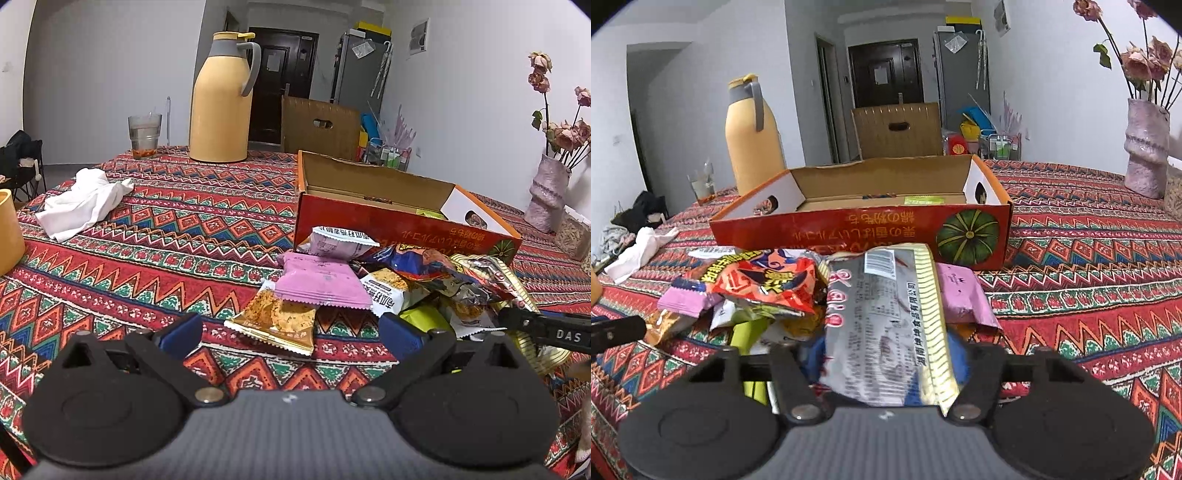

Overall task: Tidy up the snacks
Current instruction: 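Lift the silver packet with the right gripper while the left grasps a cookie packet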

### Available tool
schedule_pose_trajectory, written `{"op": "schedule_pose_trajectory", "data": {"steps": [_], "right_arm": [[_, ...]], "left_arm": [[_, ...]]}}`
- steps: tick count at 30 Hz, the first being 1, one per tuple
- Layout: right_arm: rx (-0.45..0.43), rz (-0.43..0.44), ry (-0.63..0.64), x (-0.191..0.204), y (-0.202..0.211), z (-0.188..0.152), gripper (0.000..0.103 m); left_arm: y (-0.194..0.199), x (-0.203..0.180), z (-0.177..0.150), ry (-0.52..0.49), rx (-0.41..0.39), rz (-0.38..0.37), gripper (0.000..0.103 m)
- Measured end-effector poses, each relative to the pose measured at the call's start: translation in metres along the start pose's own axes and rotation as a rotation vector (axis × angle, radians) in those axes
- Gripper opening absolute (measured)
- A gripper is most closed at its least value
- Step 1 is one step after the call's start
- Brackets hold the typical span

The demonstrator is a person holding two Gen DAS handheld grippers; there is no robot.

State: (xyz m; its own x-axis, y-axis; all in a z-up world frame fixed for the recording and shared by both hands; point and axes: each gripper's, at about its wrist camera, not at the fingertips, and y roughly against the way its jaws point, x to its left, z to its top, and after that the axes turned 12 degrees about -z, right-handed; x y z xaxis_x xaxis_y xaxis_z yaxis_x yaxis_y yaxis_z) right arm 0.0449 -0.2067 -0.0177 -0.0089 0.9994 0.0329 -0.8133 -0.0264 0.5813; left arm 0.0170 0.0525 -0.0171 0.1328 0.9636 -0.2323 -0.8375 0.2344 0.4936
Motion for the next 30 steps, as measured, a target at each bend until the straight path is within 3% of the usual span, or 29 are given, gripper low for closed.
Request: {"op": "schedule_pose_trajectory", "data": {"steps": [3,12,19,24,30], "right_arm": [[-0.021,0.018,-0.018,-0.006,0.006,-0.003,0.039],[-0.142,-0.036,-0.131,-0.041,0.024,0.004,0.037],[-0.143,-0.099,-0.189,-0.064,0.009,0.005,0.038],[-0.136,-0.1,-0.216,-0.072,-0.003,0.004,0.038],[-0.134,-0.088,-0.232,-0.076,-0.007,0.001,0.038]], "left_arm": [[-0.001,0.001,0.0,0.002,0.003,-0.001,0.103],[-0.013,0.007,0.006,-0.001,0.043,0.037,0.103],[-0.041,0.014,0.015,-0.056,0.167,0.075,0.103],[-0.062,0.011,0.024,-0.093,0.201,0.098,0.103],[-0.08,0.012,0.022,-0.069,0.226,0.103,0.103]]}}
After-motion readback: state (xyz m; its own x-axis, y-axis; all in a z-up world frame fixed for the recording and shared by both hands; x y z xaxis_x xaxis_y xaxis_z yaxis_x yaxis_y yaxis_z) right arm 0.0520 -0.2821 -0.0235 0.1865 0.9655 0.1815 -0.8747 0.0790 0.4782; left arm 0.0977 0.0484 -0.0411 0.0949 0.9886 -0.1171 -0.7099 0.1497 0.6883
